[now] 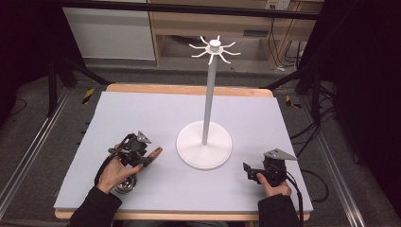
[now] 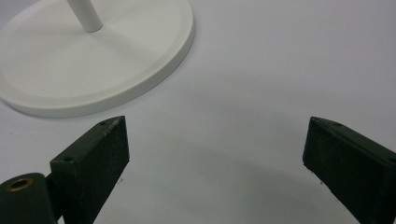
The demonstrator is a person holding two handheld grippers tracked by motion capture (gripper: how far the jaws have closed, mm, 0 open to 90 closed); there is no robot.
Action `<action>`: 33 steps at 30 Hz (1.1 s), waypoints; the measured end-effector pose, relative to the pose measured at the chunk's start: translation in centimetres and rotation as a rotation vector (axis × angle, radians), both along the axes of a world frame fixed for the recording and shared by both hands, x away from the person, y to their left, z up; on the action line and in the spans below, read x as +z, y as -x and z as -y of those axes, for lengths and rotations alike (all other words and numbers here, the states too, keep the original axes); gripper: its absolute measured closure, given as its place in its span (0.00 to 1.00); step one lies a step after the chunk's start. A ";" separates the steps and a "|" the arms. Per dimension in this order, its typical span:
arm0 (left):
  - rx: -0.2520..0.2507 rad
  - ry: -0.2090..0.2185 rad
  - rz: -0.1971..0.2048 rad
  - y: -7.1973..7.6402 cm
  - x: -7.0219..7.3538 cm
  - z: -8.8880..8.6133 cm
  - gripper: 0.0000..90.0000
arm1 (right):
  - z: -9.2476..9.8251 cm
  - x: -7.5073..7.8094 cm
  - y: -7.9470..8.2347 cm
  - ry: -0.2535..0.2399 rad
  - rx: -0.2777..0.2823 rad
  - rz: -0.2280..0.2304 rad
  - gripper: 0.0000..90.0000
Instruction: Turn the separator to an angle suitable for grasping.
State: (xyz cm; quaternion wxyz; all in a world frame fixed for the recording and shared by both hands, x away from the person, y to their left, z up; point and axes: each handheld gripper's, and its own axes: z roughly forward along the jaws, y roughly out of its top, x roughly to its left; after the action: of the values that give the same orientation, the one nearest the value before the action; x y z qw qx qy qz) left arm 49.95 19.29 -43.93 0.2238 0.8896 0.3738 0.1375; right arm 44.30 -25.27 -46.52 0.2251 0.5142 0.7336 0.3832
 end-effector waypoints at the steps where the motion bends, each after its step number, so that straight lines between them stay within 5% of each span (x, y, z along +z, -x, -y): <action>1: -0.004 -0.013 -0.003 -0.1 -0.1 0.1 0.65 | 0.0 0.0 0.0 -0.003 -0.002 -0.005 0.08; 22: -0.020 -0.065 -0.063 -0.9 -1.2 0.7 0.71 | 0.0 0.0 0.0 -0.004 -0.005 -0.008 0.08; 33: 0.000 -0.043 -0.087 -1.1 -1.3 0.5 0.72 | 0.0 0.0 -0.1 -0.003 -0.002 -0.013 0.08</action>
State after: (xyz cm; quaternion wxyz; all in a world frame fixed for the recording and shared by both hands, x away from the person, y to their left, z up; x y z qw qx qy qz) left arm 51.02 18.76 -45.19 0.1882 0.8993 0.3801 0.1069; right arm 44.39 -25.32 -46.56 0.2200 0.5176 0.7338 0.3809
